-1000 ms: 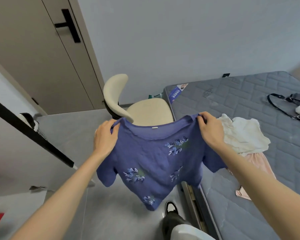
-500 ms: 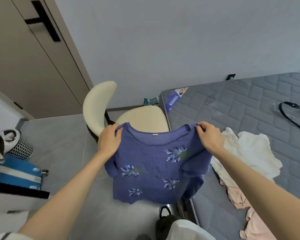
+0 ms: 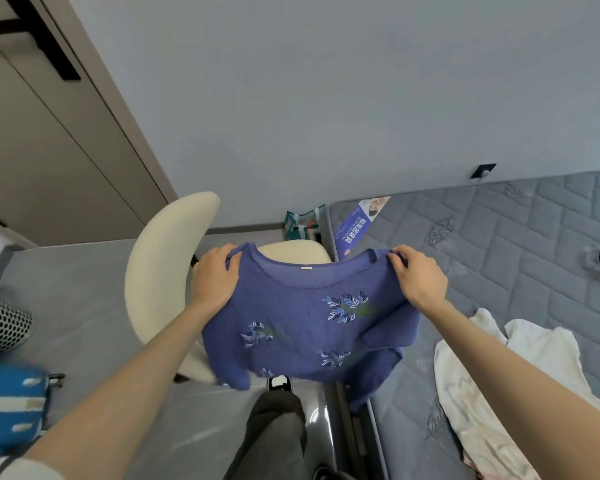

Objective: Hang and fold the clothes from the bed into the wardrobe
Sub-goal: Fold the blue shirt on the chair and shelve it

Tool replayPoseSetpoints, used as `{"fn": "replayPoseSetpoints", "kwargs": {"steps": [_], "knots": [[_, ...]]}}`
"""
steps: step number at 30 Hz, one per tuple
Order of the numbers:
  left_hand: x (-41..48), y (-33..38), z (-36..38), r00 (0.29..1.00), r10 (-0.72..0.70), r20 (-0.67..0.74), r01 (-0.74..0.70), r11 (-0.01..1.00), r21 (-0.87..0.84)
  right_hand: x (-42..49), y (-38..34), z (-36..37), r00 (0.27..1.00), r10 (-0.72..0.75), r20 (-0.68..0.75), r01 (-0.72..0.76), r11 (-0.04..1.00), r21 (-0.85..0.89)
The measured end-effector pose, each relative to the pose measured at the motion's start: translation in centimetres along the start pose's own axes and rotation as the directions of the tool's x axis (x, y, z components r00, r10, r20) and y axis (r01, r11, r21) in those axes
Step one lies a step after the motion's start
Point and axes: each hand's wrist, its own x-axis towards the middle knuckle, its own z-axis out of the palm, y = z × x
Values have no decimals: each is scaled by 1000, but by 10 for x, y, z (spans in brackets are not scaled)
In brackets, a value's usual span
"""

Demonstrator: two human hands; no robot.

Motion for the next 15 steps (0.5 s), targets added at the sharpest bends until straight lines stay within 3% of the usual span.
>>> {"fn": "replayPoseSetpoints", "kwargs": {"steps": [7, 15], "knots": [[111, -8, 38, 996, 40, 77, -40, 999, 1, 88, -24, 36, 993, 119, -10, -120, 990, -80], [203, -22, 99, 983, 56, 173, -60, 998, 17, 170, -20, 80, 988, 154, -6, -153, 981, -118]]}}
